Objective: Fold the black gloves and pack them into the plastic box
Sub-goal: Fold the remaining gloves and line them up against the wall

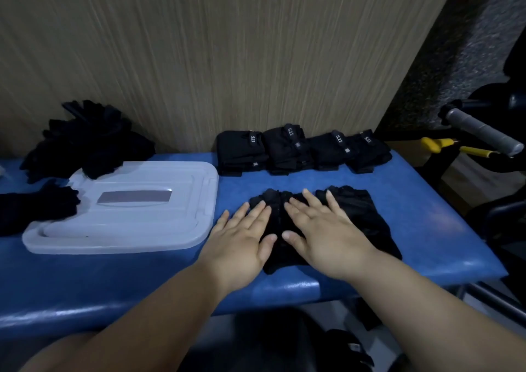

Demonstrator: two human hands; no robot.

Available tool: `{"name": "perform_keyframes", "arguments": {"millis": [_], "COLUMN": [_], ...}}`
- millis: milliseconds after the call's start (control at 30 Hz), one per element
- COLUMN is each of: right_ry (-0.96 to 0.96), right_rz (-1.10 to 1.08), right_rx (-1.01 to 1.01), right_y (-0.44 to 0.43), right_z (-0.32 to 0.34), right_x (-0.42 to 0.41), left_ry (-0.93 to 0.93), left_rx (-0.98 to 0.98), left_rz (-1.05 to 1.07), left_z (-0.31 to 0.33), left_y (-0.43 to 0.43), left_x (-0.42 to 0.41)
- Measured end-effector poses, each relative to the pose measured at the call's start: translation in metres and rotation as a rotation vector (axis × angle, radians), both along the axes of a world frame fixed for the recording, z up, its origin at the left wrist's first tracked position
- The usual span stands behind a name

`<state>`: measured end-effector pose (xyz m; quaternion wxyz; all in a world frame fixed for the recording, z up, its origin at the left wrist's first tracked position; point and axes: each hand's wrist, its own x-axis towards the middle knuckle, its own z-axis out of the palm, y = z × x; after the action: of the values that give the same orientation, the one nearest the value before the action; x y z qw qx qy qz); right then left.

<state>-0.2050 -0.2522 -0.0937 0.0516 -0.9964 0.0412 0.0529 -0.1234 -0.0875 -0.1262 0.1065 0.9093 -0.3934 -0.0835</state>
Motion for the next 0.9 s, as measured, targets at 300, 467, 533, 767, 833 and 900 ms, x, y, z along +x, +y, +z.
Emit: {"name": "perform_keyframes", "arguments": {"millis": [300, 467, 533, 767, 833, 900], "right_ry": [-0.181, 0.081, 0.04, -0.07, -0.117, -0.133], "right_rz": [-0.702, -0.8, -0.792, -0.722, -0.713, -0.69], "right_rx": [0.235, 0.333, 0.439, 0.785, 0.839, 0.867], "right_y": [-0.087, -0.104, -0.102, -0.087, -0.084, -0.083], "right_z": [0.029, 0.026, 0.024, 0.02, 0.02, 0.02], "right_x": [-0.023, -0.028, -0.026, -0.017, -0.016, -0.014], "left_ry": [-0.071, -0.05, -0.015, -0.01, -0.016, -0.016], "left_rx": [-0.533, -0.417, -0.365, -0.335, -0.322, -0.322], "left_rz": [-0.045, -0.104, -0.109, -0.111, -0.11, -0.106], "left_z": [-0.005, -0.005, -0.006, -0.009, -0.009, -0.009], "left_y": [0.001, -0.002, -0.003, -0.004, -0.004, -0.005], "left_x": [-0.004, -0.006, -0.005, -0.004, -0.004, -0.004]}}
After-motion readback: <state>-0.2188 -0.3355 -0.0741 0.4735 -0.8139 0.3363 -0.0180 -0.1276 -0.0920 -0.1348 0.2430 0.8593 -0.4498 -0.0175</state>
